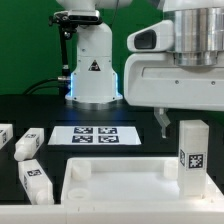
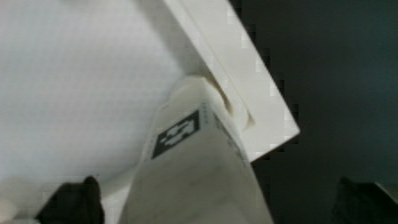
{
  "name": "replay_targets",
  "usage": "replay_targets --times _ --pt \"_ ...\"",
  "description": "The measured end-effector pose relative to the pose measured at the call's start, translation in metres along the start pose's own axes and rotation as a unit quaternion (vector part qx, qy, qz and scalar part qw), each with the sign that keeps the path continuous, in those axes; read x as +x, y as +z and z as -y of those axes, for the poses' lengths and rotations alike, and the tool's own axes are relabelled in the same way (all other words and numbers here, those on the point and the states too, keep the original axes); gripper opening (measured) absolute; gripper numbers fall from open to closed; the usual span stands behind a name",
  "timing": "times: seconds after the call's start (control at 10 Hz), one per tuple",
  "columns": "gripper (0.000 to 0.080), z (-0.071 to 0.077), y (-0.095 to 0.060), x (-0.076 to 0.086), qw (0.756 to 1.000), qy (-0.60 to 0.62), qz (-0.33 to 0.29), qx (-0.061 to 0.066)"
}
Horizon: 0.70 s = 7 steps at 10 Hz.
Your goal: Assemble desk
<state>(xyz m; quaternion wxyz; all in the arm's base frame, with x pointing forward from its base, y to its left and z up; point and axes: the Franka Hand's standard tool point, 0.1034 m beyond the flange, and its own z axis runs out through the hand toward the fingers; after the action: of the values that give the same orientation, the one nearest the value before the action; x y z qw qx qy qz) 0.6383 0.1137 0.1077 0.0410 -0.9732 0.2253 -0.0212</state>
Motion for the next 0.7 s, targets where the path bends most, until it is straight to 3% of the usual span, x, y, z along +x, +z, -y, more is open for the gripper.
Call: replay_targets --times 0.3,0.5,0.7 --pt "0.0609 -0.0007 0.0008 0.0 1.0 -0.024 0.0 0.001" --pt "0.0325 -0.0005 0.001 -0.0003 1.0 0.026 0.0 0.002" --pt "0.0285 -0.0009 0.0006 -0.0004 0.991 0.137 0.001 -0.001"
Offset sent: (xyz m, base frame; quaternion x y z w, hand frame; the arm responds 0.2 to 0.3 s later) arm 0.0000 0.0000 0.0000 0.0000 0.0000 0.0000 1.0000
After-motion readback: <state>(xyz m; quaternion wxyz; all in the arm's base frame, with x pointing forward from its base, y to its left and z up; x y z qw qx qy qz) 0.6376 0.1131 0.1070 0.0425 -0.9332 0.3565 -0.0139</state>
